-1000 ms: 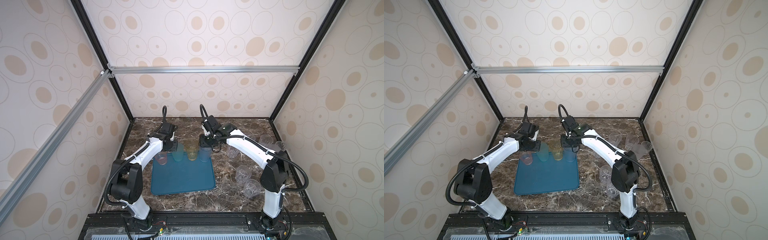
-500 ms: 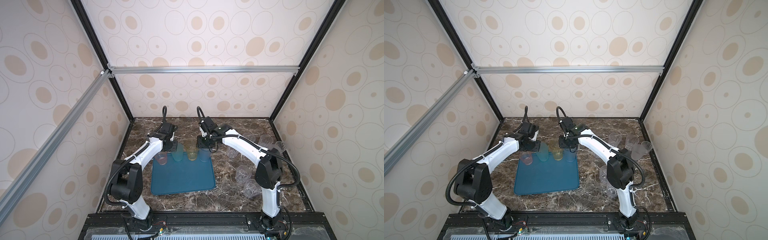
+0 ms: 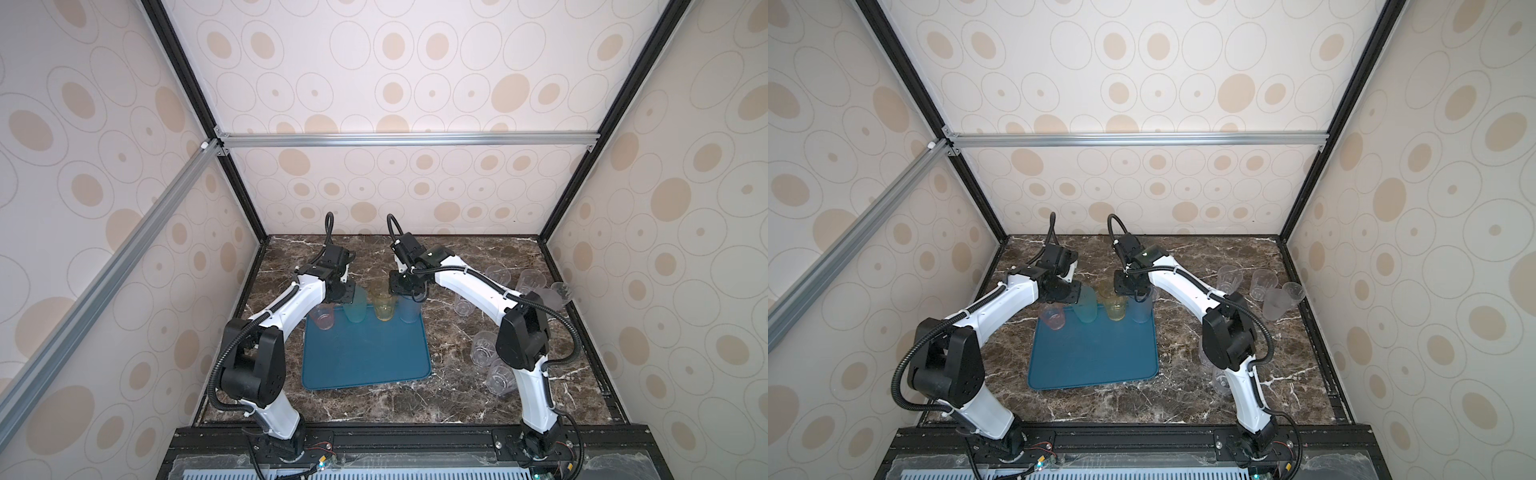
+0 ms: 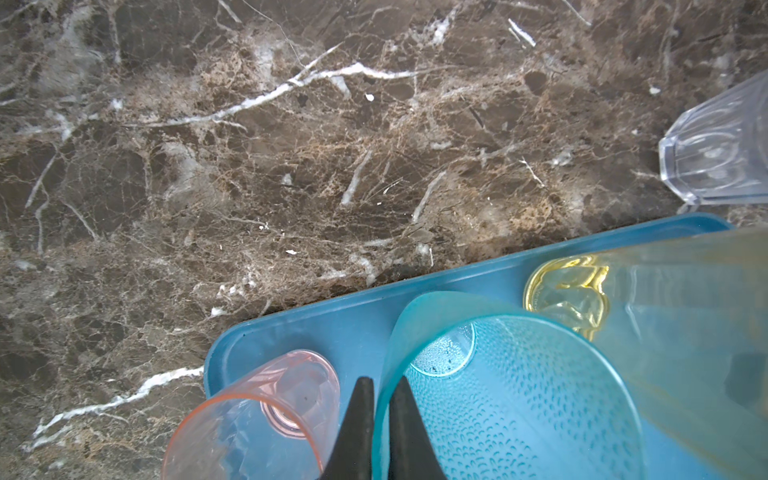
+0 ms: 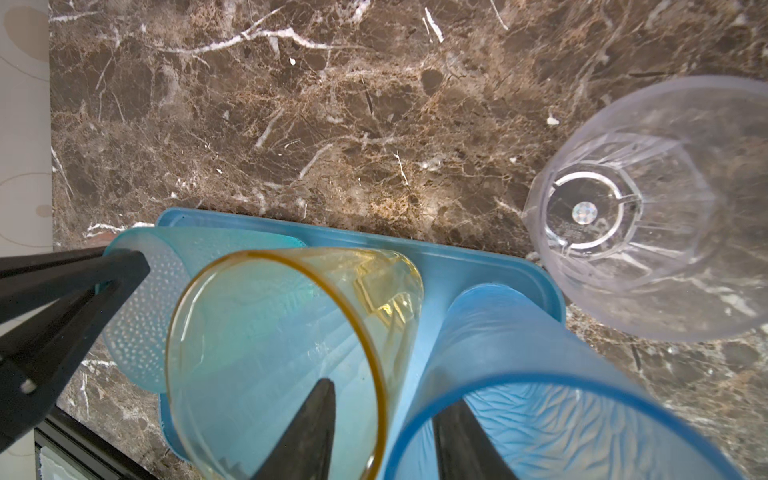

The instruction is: Place the glasses into the tray

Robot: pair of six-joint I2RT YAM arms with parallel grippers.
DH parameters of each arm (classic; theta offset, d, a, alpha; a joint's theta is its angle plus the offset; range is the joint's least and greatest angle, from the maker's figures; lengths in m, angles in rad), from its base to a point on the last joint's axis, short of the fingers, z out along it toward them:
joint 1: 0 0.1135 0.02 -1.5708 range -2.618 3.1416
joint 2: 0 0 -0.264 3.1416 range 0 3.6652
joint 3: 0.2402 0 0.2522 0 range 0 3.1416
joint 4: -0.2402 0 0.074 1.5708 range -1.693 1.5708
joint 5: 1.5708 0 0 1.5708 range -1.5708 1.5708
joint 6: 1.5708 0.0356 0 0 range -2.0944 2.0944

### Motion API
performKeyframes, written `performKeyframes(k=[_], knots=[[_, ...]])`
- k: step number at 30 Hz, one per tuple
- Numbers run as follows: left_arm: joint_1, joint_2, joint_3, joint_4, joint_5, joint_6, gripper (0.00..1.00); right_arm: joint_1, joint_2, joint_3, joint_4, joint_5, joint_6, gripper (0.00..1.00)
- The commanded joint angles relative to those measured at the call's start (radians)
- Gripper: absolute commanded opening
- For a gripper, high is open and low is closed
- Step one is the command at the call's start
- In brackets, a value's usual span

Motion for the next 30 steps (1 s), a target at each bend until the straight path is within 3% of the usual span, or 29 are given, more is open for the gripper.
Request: performKeyframes(k=[1,17,30], knots=[[-0.003,0.004,-0.007,-0.025,0.005,0.020,0.11,0.009,0.020,0.038,-0.024,-0.008,0.008,0.39],[-0.004,-0.005,-0.006,-0.033,-0.003,0.023,0.12,0.024,0.043,0.074,-0.047,-0.005,-0.019,0.39],[-0.004,-0.001,0.018,-0.045,-0.003,0.018,0.20,0.024,-0.029,0.125,-0.123,0.010,-0.075,0.45]])
